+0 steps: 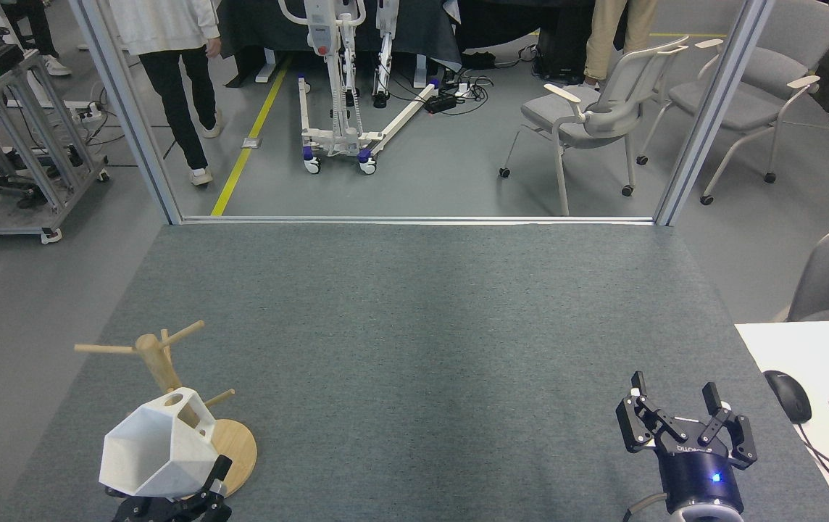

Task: Hang cup on storage rack
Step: 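Lower the cup onto a peg of the mug tree with the left gripper, then open the left gripper and pull it back from the hung cup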

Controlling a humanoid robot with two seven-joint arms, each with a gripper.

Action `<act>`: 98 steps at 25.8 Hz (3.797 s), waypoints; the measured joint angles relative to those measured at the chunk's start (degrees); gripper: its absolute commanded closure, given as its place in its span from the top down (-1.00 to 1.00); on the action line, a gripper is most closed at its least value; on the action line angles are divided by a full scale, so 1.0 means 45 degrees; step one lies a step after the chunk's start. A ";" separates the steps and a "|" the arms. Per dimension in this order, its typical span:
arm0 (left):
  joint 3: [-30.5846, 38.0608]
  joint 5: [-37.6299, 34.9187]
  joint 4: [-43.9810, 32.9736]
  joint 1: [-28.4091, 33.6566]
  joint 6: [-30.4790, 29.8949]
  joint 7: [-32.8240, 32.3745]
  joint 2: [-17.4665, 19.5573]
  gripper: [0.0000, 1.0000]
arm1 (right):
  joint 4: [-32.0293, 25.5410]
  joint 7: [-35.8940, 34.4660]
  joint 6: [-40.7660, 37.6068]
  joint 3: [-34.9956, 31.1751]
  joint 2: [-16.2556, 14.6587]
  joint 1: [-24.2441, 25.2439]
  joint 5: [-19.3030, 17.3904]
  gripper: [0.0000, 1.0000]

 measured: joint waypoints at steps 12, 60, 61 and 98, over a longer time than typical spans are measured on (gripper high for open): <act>0.0009 0.0041 0.0324 -0.0062 -0.0001 -0.0023 0.0053 -1.00 | 0.0000 -0.0046 -0.0053 0.0049 -0.0400 0.0104 -0.1488 0.99; -0.0061 0.0510 0.2384 -0.1335 -0.0006 -0.0194 0.0191 1.00 | 0.0212 -0.0089 -0.0035 0.0090 -0.1408 0.0255 -0.1681 0.99; -0.0068 0.0511 0.2392 -0.1312 -0.0006 -0.0198 0.0211 1.00 | 0.0213 -0.0089 -0.0035 0.0089 -0.1408 0.0256 -0.1681 0.99; -0.3153 0.0222 -0.2519 0.2036 0.1983 -0.1989 -0.2768 1.00 | 0.0080 -0.0059 -0.0059 0.0132 -0.1353 0.0750 -0.1561 0.99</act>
